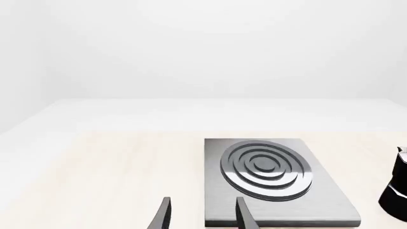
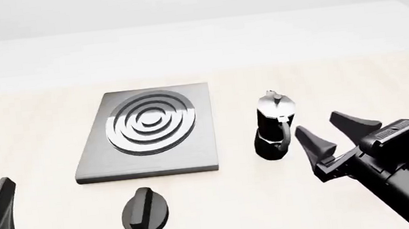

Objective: Put the moka pot on the stove.

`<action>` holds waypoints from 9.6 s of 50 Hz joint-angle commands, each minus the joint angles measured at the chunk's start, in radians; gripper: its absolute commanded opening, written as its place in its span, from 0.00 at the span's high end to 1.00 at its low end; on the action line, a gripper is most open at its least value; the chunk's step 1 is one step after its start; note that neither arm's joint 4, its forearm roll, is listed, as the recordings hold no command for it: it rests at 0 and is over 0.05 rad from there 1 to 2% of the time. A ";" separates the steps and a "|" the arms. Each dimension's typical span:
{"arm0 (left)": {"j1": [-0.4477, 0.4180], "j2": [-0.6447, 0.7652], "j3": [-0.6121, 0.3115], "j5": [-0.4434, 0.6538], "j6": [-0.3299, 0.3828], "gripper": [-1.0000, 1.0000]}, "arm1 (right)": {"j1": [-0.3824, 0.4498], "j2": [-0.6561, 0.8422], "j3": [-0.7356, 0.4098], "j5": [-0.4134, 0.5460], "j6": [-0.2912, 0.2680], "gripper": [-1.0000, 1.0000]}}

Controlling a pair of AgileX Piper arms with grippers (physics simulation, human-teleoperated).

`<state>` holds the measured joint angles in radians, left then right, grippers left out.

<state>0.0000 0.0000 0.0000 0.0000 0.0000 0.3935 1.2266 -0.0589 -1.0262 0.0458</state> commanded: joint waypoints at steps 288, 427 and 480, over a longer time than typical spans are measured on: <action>0.000 0.000 0.000 0.000 0.000 0.00 | 0.182 0.203 -0.541 0.268 -0.103 1.00; 0.000 0.000 0.000 0.000 0.000 0.00 | 0.351 0.843 -1.106 0.209 -0.059 1.00; 0.000 0.000 0.000 0.000 0.000 0.00 | 0.356 0.904 -1.135 0.241 -0.053 1.00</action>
<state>0.0000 0.0000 0.0000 0.0000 0.0000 0.7480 2.1304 -1.1805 -0.7874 -0.0123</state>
